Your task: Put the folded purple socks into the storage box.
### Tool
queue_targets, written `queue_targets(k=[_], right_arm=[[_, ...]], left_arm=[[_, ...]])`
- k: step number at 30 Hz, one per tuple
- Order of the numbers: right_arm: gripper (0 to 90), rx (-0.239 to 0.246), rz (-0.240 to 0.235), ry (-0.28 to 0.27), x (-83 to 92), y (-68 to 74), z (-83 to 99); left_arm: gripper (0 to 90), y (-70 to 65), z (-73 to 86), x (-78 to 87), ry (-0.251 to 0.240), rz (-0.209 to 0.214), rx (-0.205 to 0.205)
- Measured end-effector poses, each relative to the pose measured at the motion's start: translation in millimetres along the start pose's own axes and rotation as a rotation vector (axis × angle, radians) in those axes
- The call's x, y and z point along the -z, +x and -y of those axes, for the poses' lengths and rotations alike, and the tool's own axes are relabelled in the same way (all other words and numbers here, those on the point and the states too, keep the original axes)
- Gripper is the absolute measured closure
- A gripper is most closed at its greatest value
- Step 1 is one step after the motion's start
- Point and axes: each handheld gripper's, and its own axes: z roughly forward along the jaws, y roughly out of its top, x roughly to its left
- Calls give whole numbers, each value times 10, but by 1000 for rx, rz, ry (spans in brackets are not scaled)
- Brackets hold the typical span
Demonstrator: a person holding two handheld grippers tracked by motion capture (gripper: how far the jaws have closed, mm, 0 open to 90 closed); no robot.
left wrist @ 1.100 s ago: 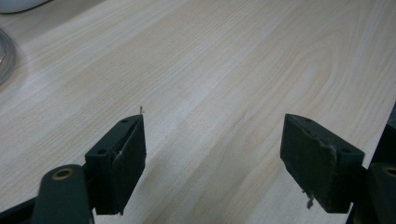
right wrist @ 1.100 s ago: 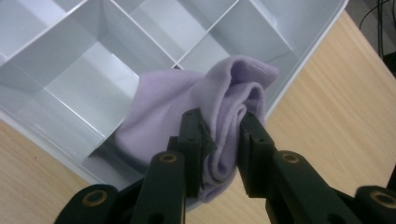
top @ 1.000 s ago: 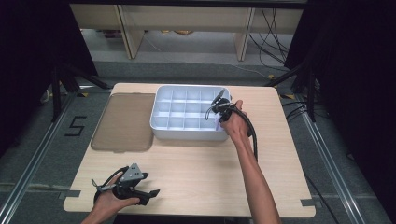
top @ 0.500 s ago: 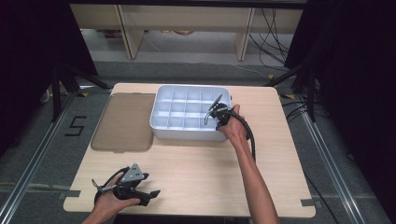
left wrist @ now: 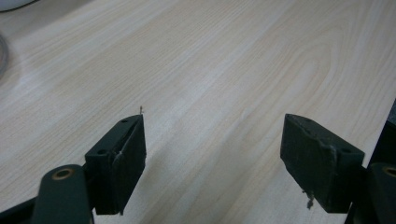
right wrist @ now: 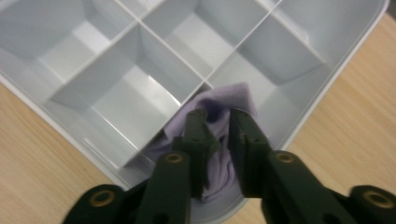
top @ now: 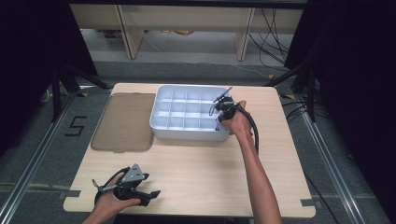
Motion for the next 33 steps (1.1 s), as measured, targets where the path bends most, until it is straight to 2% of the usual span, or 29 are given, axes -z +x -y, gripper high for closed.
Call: queue_targets(k=[1,2,3,4,5,7,10,12,13,14,15,17,18,19,21,23,25,27,28,31,33], right_arm=[[808,5,2,16,-42,4,-1],[824,13,-1,29,-83,2,1],[833,15,-1,37,-126,8,5],[839,15,-10,51,-170,17,11],[842,11,-17,61,-212,29,14],[845,31,-21,107,-347,60,18],[846,29,-20,134,-419,81,16],[845,27,-23,141,-447,77,6],[845,23,-26,143,-450,73,5],[844,2,-28,140,-458,80,5],[844,21,-33,149,-461,61,9],[840,21,-31,144,-482,63,20],[834,14,-37,141,-472,64,17],[825,17,-36,141,-459,59,19],[800,-5,-42,108,-392,56,19],[793,-7,-35,80,-309,43,12],[757,-8,-35,59,-195,32,-6],[720,-9,-43,29,-70,27,-32],[717,-21,-38,30,-26,30,-47],[733,-29,-22,-23,107,10,-117],[809,-37,-14,-69,116,-3,-201]], left_arm=[[221,1,-1,0,1,3,-7],[221,-14,5,-3,2,12,18],[221,-10,6,-4,3,0,15],[221,-15,7,-7,1,6,21],[221,-4,2,-2,5,12,-7],[221,-7,1,-3,3,12,-9],[221,-17,4,-3,-8,13,0],[221,-3,3,4,4,3,-15],[221,-15,5,-4,-7,12,-1],[221,-14,5,-2,-4,12,-4],[221,-21,6,-3,-6,12,2],[221,-11,5,4,5,1,-13],[221,-23,9,3,4,-2,7],[221,-19,9,4,5,-1,5],[221,-20,7,8,2,3,7],[221,-21,8,2,1,1,12],[221,-12,4,2,2,5,-2],[221,-32,7,-4,-7,14,28],[221,-20,4,4,-3,4,14],[221,-16,4,3,-4,0,6],[221,-10,1,0,-15,-14,-7]])
